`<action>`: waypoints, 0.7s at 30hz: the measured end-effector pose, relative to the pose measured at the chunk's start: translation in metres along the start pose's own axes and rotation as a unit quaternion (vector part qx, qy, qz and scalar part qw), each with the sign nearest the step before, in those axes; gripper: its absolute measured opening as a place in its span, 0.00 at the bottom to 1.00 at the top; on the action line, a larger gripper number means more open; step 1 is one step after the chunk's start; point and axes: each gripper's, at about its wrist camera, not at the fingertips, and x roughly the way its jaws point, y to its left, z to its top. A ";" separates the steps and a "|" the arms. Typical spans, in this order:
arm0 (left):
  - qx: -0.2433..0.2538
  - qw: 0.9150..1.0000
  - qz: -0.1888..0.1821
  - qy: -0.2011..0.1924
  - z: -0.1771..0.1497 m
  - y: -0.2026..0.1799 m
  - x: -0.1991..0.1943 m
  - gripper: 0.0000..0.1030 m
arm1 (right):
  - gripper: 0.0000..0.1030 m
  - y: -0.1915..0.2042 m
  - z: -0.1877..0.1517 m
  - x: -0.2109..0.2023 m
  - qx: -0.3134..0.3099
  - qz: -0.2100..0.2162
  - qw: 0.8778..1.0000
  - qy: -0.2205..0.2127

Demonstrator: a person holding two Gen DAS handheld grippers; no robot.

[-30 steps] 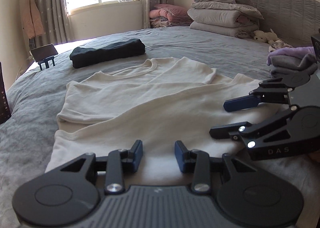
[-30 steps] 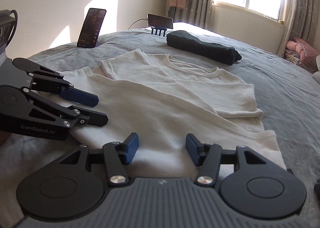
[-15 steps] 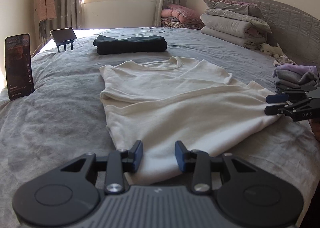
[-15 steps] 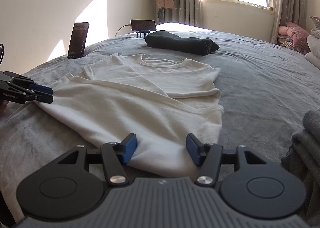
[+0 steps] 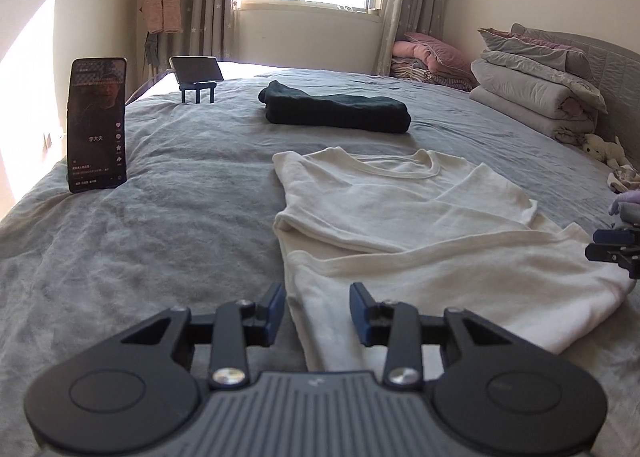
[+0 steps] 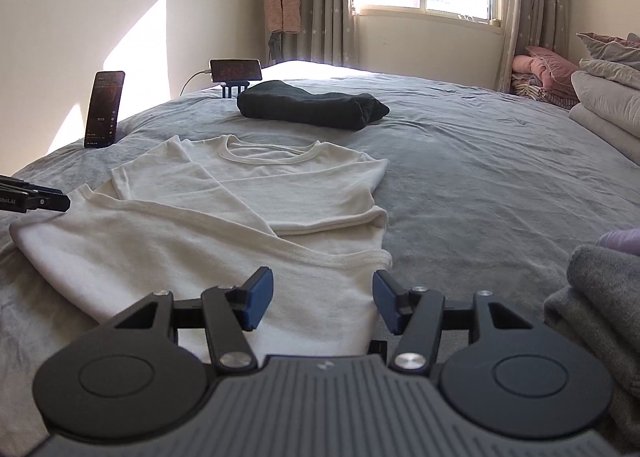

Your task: Fold clothes

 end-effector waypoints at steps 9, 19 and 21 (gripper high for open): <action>-0.025 0.999 0.027 -0.033 0.003 -0.003 0.009 0.06 | 0.07 -0.010 0.001 0.013 0.029 -0.027 0.999 -0.012; -0.039 0.995 0.047 -0.084 0.005 -0.001 0.007 0.06 | 0.05 -0.008 0.002 0.012 0.012 -0.078 0.995 -0.065; -0.034 0.995 0.057 -0.076 0.006 -0.002 0.011 0.06 | 0.05 -0.006 0.003 0.016 0.007 -0.082 0.995 -0.059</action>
